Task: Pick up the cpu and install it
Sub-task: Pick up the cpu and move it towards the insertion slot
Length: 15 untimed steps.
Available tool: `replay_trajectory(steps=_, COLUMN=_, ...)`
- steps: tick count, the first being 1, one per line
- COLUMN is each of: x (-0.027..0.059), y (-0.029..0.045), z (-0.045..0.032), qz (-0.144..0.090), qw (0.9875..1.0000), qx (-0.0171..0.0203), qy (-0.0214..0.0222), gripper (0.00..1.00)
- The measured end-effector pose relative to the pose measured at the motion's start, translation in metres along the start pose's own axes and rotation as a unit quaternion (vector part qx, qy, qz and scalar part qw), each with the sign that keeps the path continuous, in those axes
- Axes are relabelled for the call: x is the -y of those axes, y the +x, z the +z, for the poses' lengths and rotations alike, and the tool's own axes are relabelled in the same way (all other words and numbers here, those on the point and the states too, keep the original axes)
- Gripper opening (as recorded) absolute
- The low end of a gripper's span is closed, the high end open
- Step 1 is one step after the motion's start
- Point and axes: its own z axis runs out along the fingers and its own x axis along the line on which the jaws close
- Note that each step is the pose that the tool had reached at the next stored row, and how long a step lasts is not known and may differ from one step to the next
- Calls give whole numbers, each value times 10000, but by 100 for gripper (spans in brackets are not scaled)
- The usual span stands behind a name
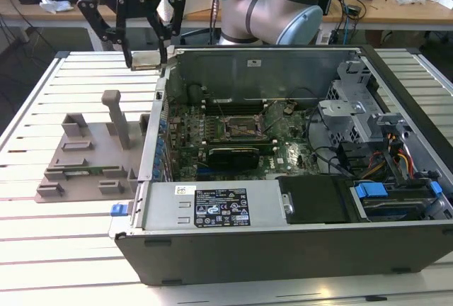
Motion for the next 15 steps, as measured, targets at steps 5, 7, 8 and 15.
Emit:
replay_trajectory(steps=5, x=13, y=-153, z=10, qz=-1, qw=10000, qx=-4, qy=0, gripper=55)
replay_trajectory(steps=7, x=4, y=-310, z=52, qz=-1, qw=10000, qx=-27, qy=-2, gripper=55)
replay_trajectory(steps=8, x=-7, y=-467, z=95, qz=-1, qw=10000, qx=-60, qy=-6, gripper=55)
replay_trajectory(steps=15, x=-4, y=-861, z=410, qz=-2, qw=10000, qx=-93, qy=-2, gripper=55)
